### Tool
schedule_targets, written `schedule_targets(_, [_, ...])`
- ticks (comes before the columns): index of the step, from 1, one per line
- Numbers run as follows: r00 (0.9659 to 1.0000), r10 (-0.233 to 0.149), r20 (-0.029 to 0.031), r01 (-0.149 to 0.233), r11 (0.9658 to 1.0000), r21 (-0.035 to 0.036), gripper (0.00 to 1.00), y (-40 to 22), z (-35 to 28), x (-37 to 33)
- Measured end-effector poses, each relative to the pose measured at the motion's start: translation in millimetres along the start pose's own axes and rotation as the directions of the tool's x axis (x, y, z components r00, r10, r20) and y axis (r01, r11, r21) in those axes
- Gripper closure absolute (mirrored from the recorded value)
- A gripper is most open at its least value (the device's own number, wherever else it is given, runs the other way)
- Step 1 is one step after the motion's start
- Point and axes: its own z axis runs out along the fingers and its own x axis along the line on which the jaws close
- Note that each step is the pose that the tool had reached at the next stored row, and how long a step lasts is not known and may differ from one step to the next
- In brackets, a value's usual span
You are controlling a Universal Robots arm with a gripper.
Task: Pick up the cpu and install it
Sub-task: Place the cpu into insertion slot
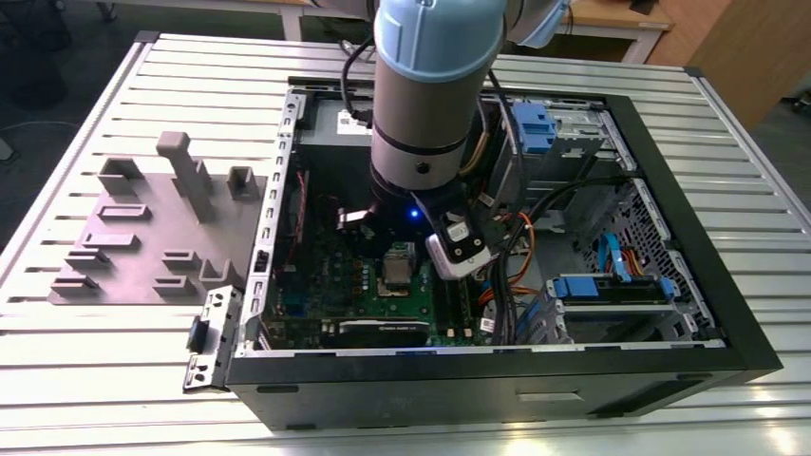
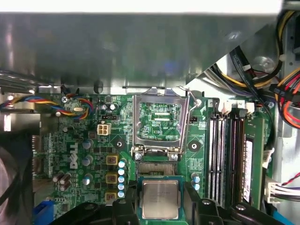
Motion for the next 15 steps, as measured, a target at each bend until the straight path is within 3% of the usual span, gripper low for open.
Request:
schedule_targets(8, [1.0, 0.0, -0.0001, 0.0, 1.0, 0.0, 0.53, -0.1, 14.6, 2.5])
schedule_targets(15, [1.0, 0.0, 0.0, 0.0, 1.0, -0.0001, 0.53, 0.0, 22.8, 2.7])
